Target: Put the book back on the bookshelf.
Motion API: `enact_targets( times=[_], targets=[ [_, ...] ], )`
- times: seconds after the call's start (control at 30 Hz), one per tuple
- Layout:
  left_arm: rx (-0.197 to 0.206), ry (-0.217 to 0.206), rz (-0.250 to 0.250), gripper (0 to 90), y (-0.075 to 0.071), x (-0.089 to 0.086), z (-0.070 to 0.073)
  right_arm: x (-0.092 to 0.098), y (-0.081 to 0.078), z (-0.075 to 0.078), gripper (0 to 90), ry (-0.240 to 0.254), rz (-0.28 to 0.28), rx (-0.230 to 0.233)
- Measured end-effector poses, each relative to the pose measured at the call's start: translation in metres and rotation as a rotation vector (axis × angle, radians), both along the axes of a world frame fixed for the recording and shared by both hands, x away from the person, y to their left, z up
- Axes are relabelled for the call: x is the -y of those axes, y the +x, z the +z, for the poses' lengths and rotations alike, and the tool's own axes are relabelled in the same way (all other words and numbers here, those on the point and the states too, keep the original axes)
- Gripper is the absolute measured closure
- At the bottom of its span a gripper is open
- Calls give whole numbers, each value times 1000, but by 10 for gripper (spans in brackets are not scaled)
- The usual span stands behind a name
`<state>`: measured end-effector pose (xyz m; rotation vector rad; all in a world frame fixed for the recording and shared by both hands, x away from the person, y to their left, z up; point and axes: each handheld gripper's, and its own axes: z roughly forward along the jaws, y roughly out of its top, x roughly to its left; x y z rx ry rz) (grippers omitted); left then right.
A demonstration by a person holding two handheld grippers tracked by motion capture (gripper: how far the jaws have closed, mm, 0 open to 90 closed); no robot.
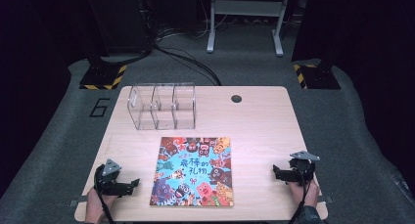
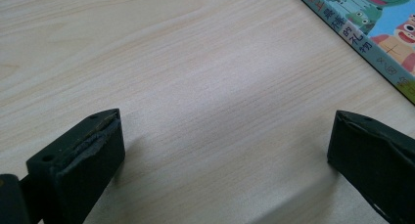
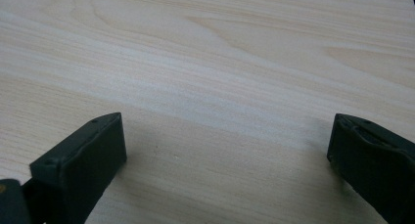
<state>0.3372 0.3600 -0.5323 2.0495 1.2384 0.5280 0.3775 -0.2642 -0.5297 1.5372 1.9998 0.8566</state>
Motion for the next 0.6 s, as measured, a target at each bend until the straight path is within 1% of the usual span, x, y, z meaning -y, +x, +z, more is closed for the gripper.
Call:
enact_targets(
  times=[0.2, 0.23, 0.43, 0.47, 0.5, 0.57, 0.6],
  targets=[
    [0, -1, 2, 5, 0, 0, 0, 0, 0, 0, 5, 0, 0, 1],
    [-2, 4, -3, 5, 0, 0, 0, 0, 0, 0, 6, -2, 2, 0],
    [-1, 0, 6, 6, 0, 0, 0, -1, 1, 1, 22, 10, -11, -9],
    [-6, 5, 6, 5, 0, 0, 1, -1, 1, 1, 30, 6, -7, -4],
    [-9, 6, 4, 4, 0, 0, 1, -2, 1, 2, 28, 9, -7, -10],
    [-3, 4, 9, 3, 0, 0, 0, -3, 1, 2, 27, 10, -3, -10],
    [3, 3, 12, 3, 0, 0, 0, -3, 1, 3, 23, 18, -4, -8]
  ],
)
